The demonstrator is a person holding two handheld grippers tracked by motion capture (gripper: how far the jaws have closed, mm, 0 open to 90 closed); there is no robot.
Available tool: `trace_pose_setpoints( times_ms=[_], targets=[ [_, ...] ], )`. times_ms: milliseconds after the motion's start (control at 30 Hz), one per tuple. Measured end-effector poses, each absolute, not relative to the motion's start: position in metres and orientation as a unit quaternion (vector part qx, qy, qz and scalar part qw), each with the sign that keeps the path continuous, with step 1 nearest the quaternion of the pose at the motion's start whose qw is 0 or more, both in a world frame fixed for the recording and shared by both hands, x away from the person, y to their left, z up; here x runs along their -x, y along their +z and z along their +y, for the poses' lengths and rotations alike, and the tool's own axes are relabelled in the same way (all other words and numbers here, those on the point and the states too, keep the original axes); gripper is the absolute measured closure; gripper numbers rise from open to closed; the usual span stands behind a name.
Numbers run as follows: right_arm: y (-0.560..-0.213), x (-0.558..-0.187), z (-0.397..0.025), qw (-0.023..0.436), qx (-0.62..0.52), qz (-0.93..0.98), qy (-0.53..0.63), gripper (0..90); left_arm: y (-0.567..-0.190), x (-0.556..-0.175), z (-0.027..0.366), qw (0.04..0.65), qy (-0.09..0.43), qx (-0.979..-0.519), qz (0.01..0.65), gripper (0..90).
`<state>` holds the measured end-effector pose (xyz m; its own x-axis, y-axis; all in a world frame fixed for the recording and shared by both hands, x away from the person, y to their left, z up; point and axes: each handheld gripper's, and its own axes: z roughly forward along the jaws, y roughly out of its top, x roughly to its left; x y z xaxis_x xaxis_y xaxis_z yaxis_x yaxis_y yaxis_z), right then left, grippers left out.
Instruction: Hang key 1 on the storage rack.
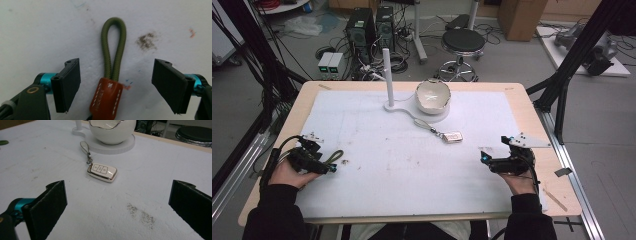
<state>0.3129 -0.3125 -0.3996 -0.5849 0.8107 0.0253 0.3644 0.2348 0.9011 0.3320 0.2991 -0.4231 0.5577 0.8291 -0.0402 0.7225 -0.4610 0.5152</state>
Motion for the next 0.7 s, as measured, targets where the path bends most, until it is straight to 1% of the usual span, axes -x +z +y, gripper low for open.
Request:
trace_pose_setpoints(
  times_ms=[100, 167, 200, 300, 433, 500, 633, 700],
  targets=[
    [-0.400, -0.313, -0.313, 0.235, -0.390, 0.751, 0.479, 0.7, -0.423, -0.331, 0.302, 0.242, 0.114, -0.846, 0.461, 28.5],
    [-0.400, -0.313, -0.313, 0.234, -0.390, 0.751, 0.478, 0.7, -0.424, -0.330, 0.304, 0.239, 0.122, -0.844, 0.465, 33.7],
    [-0.400, -0.313, -0.313, 0.234, -0.390, 0.751, 0.478, 0.7, -0.424, -0.330, 0.305, 0.235, 0.124, -0.844, 0.466, 33.7],
    [-0.399, -0.312, -0.313, 0.234, -0.392, 0.750, 0.479, 0.7, -0.425, -0.328, 0.306, 0.236, 0.129, -0.842, 0.467, 39.8],
    [-0.400, -0.312, -0.314, 0.234, -0.392, 0.749, 0.481, 0.7, -0.424, -0.326, 0.308, 0.245, 0.131, -0.840, 0.467, 56.0],
    [-0.400, -0.312, -0.314, 0.235, -0.392, 0.748, 0.481, 0.7, -0.424, -0.323, 0.310, 0.253, 0.133, -0.838, 0.465, 68.1],
    [-0.400, -0.312, -0.314, 0.236, -0.392, 0.748, 0.481, 0.7, -0.424, -0.323, 0.311, 0.260, 0.129, -0.839, 0.461, 72.2],
    [-0.400, -0.312, -0.314, 0.234, -0.394, 0.748, 0.481, 0.7, -0.424, -0.325, 0.313, 0.276, 0.104, -0.835, 0.464, 73.4]
  ],
)
